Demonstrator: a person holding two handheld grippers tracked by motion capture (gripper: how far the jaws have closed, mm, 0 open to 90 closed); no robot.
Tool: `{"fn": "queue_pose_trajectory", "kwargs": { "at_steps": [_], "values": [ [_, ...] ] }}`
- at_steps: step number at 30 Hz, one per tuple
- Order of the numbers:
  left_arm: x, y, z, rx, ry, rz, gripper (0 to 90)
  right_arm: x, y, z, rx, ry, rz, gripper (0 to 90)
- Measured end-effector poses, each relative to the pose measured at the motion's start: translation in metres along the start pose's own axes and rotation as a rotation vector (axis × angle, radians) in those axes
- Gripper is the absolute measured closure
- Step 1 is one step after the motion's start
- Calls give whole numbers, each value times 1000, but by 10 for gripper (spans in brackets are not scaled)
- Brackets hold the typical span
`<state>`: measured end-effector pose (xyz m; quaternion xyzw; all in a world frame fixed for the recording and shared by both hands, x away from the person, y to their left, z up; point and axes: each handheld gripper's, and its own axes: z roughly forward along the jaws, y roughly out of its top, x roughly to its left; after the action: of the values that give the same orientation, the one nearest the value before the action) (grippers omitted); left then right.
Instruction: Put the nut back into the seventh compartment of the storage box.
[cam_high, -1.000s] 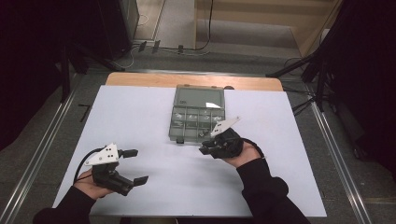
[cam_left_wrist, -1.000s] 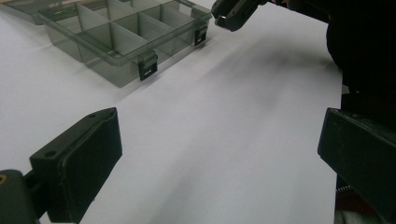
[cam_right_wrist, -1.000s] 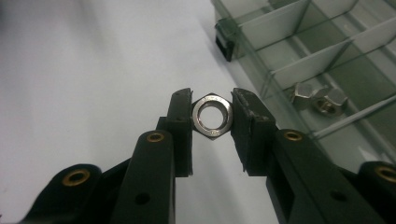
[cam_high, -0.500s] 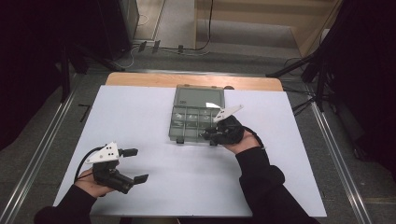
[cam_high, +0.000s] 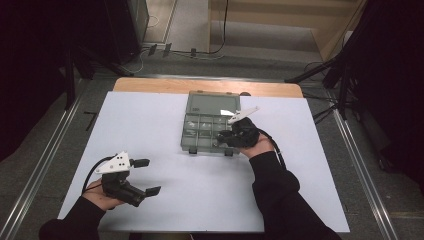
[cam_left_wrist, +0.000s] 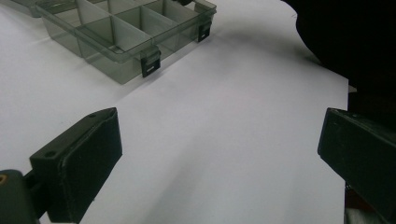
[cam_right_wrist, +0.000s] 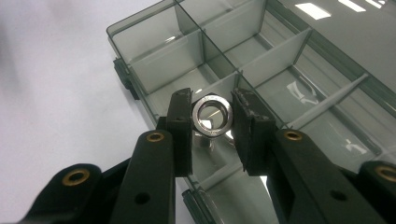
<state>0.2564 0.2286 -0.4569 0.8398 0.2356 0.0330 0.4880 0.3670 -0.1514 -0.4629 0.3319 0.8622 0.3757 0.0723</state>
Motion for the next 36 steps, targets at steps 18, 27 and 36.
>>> {"fn": "queue_pose_trajectory", "kwargs": {
  "at_steps": [18,27,36],
  "values": [
    [-2,-1,-1,16,14,-9,0,7,-9,-18,-91,88,31,283],
    [-2,-3,-4,8,22,-11,0,23,-15,-41,-167,139,17,260],
    [-1,-3,-4,12,32,-14,0,41,-24,-44,-145,139,-24,233]
  ]
}}
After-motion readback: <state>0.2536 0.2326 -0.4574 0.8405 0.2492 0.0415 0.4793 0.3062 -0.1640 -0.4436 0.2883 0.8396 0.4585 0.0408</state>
